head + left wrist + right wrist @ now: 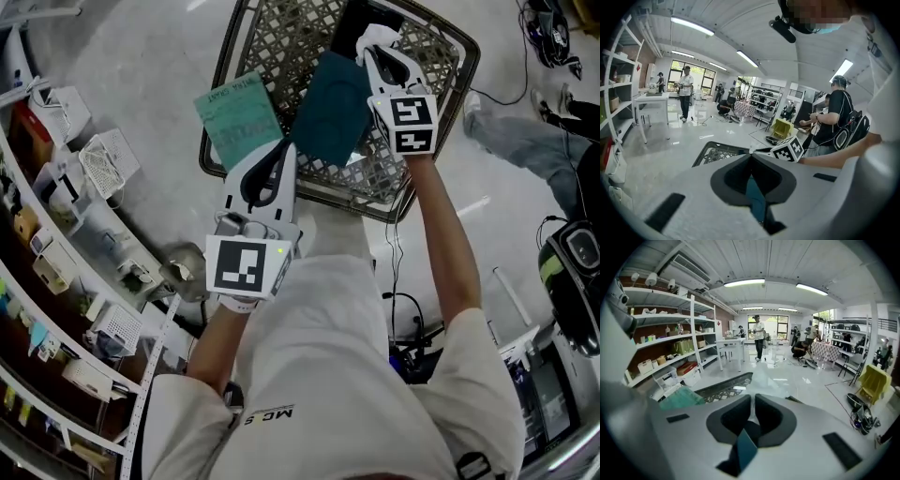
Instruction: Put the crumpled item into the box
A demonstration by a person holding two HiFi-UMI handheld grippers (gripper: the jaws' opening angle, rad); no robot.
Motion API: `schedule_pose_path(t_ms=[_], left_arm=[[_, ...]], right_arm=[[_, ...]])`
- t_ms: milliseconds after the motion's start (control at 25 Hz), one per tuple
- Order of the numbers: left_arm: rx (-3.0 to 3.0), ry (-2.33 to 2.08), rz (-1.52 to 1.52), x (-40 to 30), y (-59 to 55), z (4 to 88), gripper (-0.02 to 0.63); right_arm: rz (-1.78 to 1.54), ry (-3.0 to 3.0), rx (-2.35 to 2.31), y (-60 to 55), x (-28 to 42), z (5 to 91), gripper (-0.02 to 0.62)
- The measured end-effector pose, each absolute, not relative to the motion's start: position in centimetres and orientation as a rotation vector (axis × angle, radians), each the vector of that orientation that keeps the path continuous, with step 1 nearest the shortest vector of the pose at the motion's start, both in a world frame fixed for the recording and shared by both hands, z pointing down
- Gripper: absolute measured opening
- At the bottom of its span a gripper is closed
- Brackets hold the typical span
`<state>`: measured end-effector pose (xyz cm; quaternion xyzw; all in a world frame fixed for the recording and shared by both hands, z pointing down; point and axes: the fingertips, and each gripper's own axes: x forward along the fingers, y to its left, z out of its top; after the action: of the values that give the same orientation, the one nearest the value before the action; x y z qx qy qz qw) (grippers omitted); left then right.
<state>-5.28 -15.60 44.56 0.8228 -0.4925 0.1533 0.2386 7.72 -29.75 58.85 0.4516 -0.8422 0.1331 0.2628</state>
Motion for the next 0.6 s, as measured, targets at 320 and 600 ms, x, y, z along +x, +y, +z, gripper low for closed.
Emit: schedule_pose_path(t_ms=[320,600], left_arm=[[2.204,-1.337,0.426,-4.6,-16.4,47.0,0.023],[2.158,-1.344,0.404,-4.1,-16.2,47.9,0.025]], right_arm=[[0.362,-2.182,1.008,-31.8,8.3,64.9,0.041],[0.375,-2.142,0.907,-31.8,8.4,67.4,0.061]])
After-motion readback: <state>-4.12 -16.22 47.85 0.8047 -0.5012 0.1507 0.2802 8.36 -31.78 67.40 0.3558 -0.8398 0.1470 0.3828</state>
